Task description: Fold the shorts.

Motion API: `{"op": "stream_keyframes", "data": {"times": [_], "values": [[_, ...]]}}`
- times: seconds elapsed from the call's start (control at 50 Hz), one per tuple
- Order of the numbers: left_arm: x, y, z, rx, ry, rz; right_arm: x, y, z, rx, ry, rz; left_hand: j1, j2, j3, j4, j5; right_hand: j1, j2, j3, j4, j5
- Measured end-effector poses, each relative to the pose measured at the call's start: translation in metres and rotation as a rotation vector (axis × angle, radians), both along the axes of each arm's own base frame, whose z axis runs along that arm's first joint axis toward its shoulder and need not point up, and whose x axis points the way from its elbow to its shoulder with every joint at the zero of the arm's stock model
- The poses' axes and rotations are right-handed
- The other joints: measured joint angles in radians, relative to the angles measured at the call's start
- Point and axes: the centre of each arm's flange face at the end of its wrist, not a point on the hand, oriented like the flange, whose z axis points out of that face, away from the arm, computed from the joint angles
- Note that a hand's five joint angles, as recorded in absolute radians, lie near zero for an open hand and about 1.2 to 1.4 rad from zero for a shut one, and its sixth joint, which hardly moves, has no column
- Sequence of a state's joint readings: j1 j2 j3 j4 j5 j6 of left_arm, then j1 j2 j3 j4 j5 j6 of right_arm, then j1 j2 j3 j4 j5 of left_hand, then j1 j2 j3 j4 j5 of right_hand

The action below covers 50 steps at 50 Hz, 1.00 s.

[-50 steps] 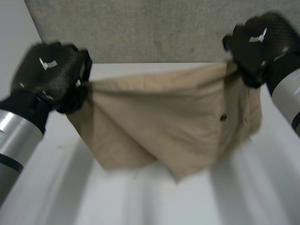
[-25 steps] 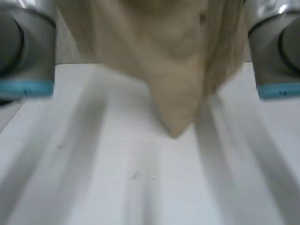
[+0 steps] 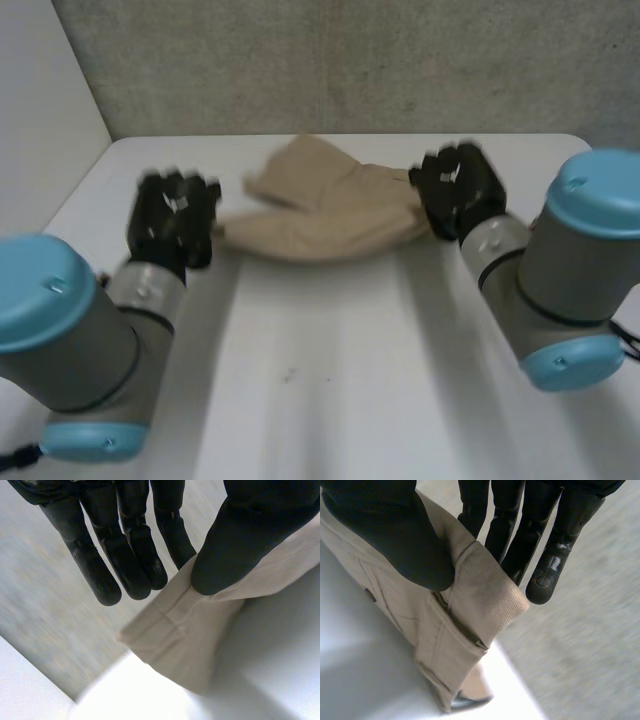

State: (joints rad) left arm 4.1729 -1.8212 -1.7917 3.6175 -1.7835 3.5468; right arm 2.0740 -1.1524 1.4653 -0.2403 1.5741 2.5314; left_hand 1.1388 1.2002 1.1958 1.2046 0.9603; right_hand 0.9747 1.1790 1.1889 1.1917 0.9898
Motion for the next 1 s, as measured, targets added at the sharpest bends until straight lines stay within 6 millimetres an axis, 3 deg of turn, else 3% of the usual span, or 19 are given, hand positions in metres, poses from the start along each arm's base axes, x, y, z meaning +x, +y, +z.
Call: {"op": "stream_keyframes", "data": {"times": [0.1,0.14,0.2,0.4,0.42,0.52,0.62,0.66,0.74,0.76,0.88,0.9,1.0], "values": [[0.0,0.012,-0.038,0.137,-0.084,-0.015,-0.003,0.002,-0.033,0.128,0.051,-0.008,0.0,0.0,0.0,0.0,0.0,0.0,0.0,0.0,0.0,0.0],[0.001,0.019,-0.046,0.187,-0.117,-0.023,-0.007,0.006,-0.04,0.184,0.078,-0.014,0.0,0.0,0.0,0.0,0.0,0.0,0.0,0.0,0.0,0.0],[0.003,0.028,-0.042,0.219,-0.138,-0.031,-0.011,0.012,-0.04,0.227,0.102,-0.019,0.0,0.0,0.0,0.0,0.0,0.0,0.0,0.0,0.0,0.0],[0.022,0.062,0.015,0.226,-0.152,-0.047,-0.036,0.055,0.0,0.311,0.211,-0.004,0.0,0.0,0.0,0.0,0.0,0.0,0.0,0.0,0.0,0.0],[0.03,0.077,0.031,0.236,-0.163,-0.056,-0.048,0.077,0.01,0.356,0.289,0.017,0.0,0.0,0.0,0.0,0.0,0.0,0.0,0.0,0.0,0.0],[0.052,0.132,0.069,0.29,-0.211,-0.159,-0.074,0.128,0.021,0.458,0.476,0.108,0.0,0.0,0.0,0.0,0.0,0.0,0.0,0.0,0.0,0.0],[0.061,0.17,0.087,0.311,-0.214,-0.3,-0.087,0.15,0.036,0.471,0.502,0.169,0.0,0.0,0.0,0.0,0.0,0.0,0.0,0.0,0.0,0.0],[0.059,0.172,0.088,0.304,-0.205,-0.331,-0.088,0.15,0.038,0.469,0.489,0.177,0.0,0.0,0.0,0.0,0.0,0.0,0.0,0.0,0.0,0.0],[0.053,0.165,0.085,0.291,-0.193,-0.349,-0.09,0.147,0.039,0.469,0.47,0.181,0.0,0.0,0.0,0.0,0.0,0.0,0.0,0.0,0.0,0.0],[0.044,0.148,0.08,0.273,-0.18,-0.348,-0.09,0.133,0.035,0.48,0.431,0.179,0.0,0.0,0.0,0.0,0.008,0.0,0.0,0.0,0.0,0.0],[0.013,0.093,0.065,0.185,-0.152,-0.327,-0.086,0.096,0.013,0.493,0.4,0.126,0.0,0.0,0.0,0.0,0.016,0.0,0.0,0.0,0.0,0.0],[0.001,0.073,0.061,0.147,-0.144,-0.321,-0.085,0.083,0.006,0.488,0.394,0.09,0.0,0.0,0.0,0.0,0.016,0.0,0.0,0.0,0.0,0.0],[-0.038,0.016,0.048,0.026,-0.144,-0.309,-0.081,0.048,-0.008,0.422,0.358,-0.032,0.0,0.0,0.0,0.0,0.016,0.0,0.0,0.0,0.0,0.0]]}}
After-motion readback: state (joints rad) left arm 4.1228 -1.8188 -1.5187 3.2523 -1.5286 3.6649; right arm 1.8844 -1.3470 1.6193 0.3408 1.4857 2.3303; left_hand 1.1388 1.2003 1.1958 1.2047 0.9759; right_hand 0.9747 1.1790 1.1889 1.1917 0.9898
